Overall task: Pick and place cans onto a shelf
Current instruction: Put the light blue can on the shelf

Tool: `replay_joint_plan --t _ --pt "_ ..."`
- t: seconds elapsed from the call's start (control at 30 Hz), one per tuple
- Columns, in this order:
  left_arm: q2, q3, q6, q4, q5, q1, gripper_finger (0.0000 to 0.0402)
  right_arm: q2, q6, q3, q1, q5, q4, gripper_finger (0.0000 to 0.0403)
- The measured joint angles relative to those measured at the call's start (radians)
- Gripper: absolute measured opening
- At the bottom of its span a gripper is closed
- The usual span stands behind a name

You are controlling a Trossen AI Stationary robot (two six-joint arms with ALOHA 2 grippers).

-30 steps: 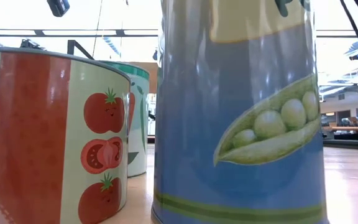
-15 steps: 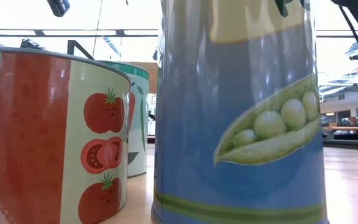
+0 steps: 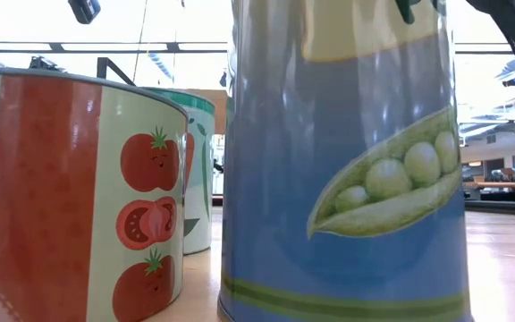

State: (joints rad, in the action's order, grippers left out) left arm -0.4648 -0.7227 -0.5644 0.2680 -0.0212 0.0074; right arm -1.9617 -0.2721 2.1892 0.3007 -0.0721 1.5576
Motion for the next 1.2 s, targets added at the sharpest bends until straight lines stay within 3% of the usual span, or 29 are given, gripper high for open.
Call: replay_joint_plan --t 0.27,0.7,1.2 --pt "0.000 0.000 0.000 0.000 0.000 0.000 0.0201 0.000 -0.010 -0.020 0.016 -0.002 0.003 0.0323" --pt "0.000 0.000 -0.001 0.000 0.000 0.000 0.0201 0.000 -0.008 -0.021 0.016 0.012 0.014 0.0374" --pt "0.000 0.000 0.000 0.000 0.000 0.000 0.0201 0.065 0.057 -0.015 -0.029 0.095 0.014 0.0377"
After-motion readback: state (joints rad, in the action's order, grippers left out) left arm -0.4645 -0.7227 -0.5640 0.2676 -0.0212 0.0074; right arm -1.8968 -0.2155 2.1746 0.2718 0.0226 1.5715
